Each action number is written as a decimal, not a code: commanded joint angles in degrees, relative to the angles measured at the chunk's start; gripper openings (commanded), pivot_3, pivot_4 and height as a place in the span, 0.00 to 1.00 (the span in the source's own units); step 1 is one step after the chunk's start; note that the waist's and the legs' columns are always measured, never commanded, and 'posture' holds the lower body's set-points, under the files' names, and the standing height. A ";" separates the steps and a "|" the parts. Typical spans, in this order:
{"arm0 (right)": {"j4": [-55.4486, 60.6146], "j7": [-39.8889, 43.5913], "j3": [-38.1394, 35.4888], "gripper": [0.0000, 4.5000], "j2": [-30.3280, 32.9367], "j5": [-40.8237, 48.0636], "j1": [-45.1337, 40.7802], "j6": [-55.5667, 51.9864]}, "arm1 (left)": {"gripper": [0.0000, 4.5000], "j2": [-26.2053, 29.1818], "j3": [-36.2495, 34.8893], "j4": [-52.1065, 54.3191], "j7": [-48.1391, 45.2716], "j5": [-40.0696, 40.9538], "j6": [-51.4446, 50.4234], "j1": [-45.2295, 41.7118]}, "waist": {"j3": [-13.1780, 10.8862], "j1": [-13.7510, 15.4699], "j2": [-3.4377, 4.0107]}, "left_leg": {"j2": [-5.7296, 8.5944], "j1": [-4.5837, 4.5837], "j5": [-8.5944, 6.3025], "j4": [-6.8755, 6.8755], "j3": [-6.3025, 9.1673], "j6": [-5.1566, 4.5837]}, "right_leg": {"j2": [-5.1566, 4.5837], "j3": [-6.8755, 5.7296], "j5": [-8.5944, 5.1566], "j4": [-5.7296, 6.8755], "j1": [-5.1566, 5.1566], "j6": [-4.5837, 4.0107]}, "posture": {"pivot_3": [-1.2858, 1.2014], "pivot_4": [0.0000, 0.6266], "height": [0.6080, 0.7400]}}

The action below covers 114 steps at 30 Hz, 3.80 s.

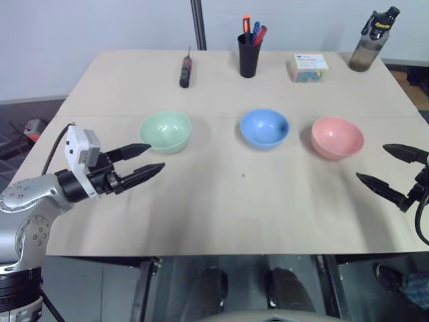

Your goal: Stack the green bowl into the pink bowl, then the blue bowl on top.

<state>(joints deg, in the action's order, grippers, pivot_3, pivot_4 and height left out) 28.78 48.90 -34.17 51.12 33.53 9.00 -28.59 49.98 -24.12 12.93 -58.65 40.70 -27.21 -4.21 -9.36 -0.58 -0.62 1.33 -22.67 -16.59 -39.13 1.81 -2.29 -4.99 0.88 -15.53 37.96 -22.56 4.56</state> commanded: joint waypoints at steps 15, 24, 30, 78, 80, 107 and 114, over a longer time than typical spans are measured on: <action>-19.02 -7.61 28.46 1.00 -3.47 -16.69 -26.11 2.00 | 0.76 -4.52 7.65 7.67 -1.17 1.71 1.76 -8.81 | -0.01 -0.16 -0.01 | 0.03 -0.10 0.15 0.00 -0.04 0.26 | 0.01 0.01 0.00 -0.01 -0.13 0.00 | 0.52 0.24 1.00; -36.59 -8.17 36.38 0.58 -9.05 -25.88 -37.43 9.35 | 0.77 -6.09 8.38 10.99 1.20 2.68 0.78 -9.61 | -0.05 -0.15 0.05 | 0.06 -0.14 0.15 -0.02 -0.04 0.26 | 0.04 0.00 0.00 0.00 -0.17 0.00 | 0.52 0.24 1.00; -36.78 -5.52 37.11 0.01 -9.11 -27.21 -38.74 11.02 | 0.77 -5.94 7.14 12.17 2.67 3.32 0.45 -8.09 | -0.06 -0.22 0.07 | 0.06 -0.17 0.15 -0.01 -0.04 0.25 | 0.04 0.00 0.00 -0.03 -0.17 0.00 | 0.52 0.24 1.00; -3.55 -0.40 39.64 1.00 -18.86 -13.61 -36.24 3.83 | 0.68 6.04 38.77 2.42 22.23 -41.30 -17.91 -26.76 | -0.15 -0.25 0.03 | 0.12 -0.19 0.16 -0.01 0.04 0.28 | 0.14 -0.05 0.00 0.06 -0.22 0.01 | 0.52 0.24 1.00; -3.10 -0.96 39.34 1.00 -18.62 -13.77 -35.63 4.09 | 0.59 4.90 40.70 -0.70 22.21 -43.51 -16.43 -29.06 | -0.17 -0.07 0.01 | 0.13 -0.23 0.16 -0.01 0.04 0.28 | 0.14 -0.06 0.00 0.05 -0.23 0.01 | 0.52 0.24 1.00; 6.17 -5.57 22.34 1.00 -9.99 -12.89 -13.33 4.62 | 0.53 2.52 40.36 -5.48 4.97 -47.51 1.70 -38.21 | -0.18 -0.57 -0.01 | 0.18 -0.20 0.15 -0.09 -0.03 0.24 | 0.20 -0.01 0.00 0.09 -0.19 0.02 | 0.52 0.24 1.00; 6.32 -6.63 24.47 1.00 -10.76 -12.71 -14.31 4.94 | 0.93 5.38 42.48 -0.46 5.37 -57.66 -5.95 -36.06 | -0.19 -0.19 -0.03 | 0.10 -0.23 0.15 -0.11 -0.02 0.24 | 0.22 0.01 0.00 0.08 -0.19 0.02 | 0.52 0.24 1.00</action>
<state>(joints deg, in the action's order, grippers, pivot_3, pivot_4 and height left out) 33.25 42.65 -9.59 40.33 20.31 -4.25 -24.47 54.24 18.38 9.08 -53.29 -14.41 -31.56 -40.45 -9.54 -0.77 -0.65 1.42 -22.90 -16.44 -39.24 1.79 -2.05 -4.77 0.89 -15.53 38.04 -22.75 4.58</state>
